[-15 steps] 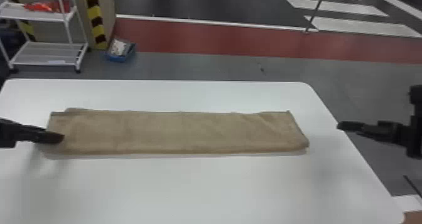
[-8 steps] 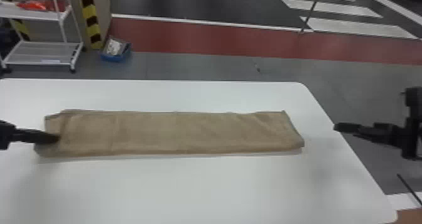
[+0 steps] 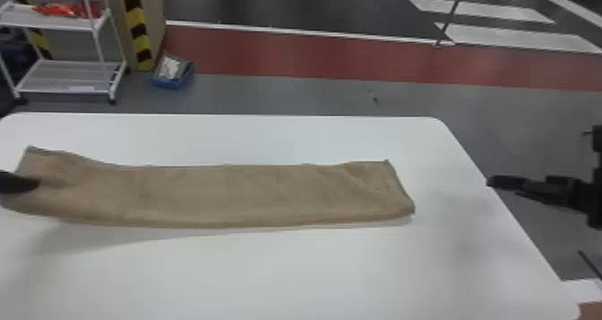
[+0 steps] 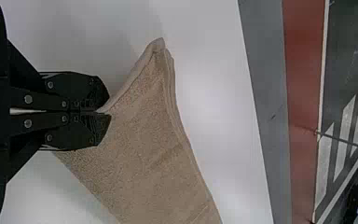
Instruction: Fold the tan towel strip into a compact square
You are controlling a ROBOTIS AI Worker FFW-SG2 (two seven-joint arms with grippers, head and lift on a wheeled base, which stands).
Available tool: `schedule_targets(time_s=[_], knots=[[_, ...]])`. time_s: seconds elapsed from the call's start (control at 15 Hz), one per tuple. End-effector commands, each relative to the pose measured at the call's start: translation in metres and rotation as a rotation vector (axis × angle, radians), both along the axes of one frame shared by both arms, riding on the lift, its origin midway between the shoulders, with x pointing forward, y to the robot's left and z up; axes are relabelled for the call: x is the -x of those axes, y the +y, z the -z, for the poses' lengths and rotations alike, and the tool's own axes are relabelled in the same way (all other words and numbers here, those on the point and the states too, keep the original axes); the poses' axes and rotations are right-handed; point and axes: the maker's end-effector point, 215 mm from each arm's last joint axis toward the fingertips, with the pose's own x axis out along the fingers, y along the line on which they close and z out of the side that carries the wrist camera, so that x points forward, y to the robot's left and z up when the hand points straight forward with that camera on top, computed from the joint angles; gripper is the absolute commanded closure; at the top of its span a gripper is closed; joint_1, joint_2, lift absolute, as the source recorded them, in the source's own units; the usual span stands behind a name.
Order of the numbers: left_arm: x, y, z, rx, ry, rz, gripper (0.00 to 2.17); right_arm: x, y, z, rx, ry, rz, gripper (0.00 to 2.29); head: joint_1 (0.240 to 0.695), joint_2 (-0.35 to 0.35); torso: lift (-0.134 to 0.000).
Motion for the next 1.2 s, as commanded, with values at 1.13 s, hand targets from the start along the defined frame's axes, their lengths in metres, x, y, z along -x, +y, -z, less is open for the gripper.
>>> schedule_targets(time_s=[1.13], knots=[[0.010,-0.318,-0.116,0.165,-0.005,0.163,2.14,0.019,-0.011,0.005,-0.004,0.016,0.026,0.04,0.695,-0.350,-0.128]])
